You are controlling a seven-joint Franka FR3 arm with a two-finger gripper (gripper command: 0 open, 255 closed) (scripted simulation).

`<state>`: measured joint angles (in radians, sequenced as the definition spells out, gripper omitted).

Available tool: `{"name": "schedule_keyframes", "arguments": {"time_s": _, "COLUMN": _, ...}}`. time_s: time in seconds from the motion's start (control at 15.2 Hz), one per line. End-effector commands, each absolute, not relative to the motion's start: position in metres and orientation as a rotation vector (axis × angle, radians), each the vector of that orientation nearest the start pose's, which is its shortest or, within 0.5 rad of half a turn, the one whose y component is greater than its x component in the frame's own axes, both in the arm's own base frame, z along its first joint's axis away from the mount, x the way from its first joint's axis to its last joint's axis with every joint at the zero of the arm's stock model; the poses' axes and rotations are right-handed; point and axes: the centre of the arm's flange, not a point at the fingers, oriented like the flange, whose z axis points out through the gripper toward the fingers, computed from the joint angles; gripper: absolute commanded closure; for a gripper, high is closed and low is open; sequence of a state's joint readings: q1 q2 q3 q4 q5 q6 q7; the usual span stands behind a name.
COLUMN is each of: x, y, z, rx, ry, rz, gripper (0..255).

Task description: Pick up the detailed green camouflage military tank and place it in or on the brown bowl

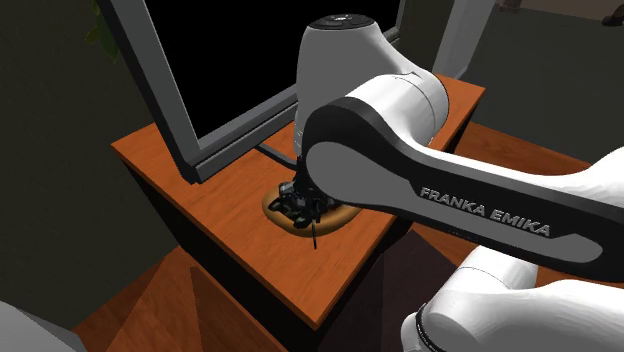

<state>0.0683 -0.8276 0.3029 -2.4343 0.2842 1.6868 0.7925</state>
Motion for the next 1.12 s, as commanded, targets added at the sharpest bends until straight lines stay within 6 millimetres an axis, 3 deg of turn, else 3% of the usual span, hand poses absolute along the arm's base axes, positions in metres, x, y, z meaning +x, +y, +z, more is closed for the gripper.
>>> {"name": "schedule_keyframes", "arguments": {"time_s": 0.0, "x": 0.279, "y": 0.161, "z": 0.561, "rx": -2.950, "ry": 0.808, "rz": -0.029, "gripper": 255}}
{"name": "schedule_keyframes", "arguments": {"time_s": 0.07, "x": 0.279, "y": 0.161, "z": 0.561, "rx": -2.950, "ry": 0.808, "rz": -0.029, "gripper": 255}}
{"name": "schedule_keyframes", "arguments": {"time_s": 0.13, "x": 0.279, "y": 0.161, "z": 0.561, "rx": -2.950, "ry": 0.808, "rz": -0.029, "gripper": 0}}
{"name": "schedule_keyframes", "arguments": {"time_s": 0.46, "x": 0.279, "y": 0.161, "z": 0.561, "rx": -2.950, "ry": 0.808, "rz": -0.029, "gripper": 0}}
{"name": "schedule_keyframes", "arguments": {"time_s": 0.73, "x": 0.277, "y": 0.157, "z": 0.611, "rx": -2.950, "ry": 0.808, "rz": -0.029, "gripper": 0}}
{"name": "schedule_keyframes", "arguments": {"time_s": 1.06, "x": 0.277, "y": 0.157, "z": 0.611, "rx": -2.950, "ry": 0.808, "rz": -0.029, "gripper": 0}}
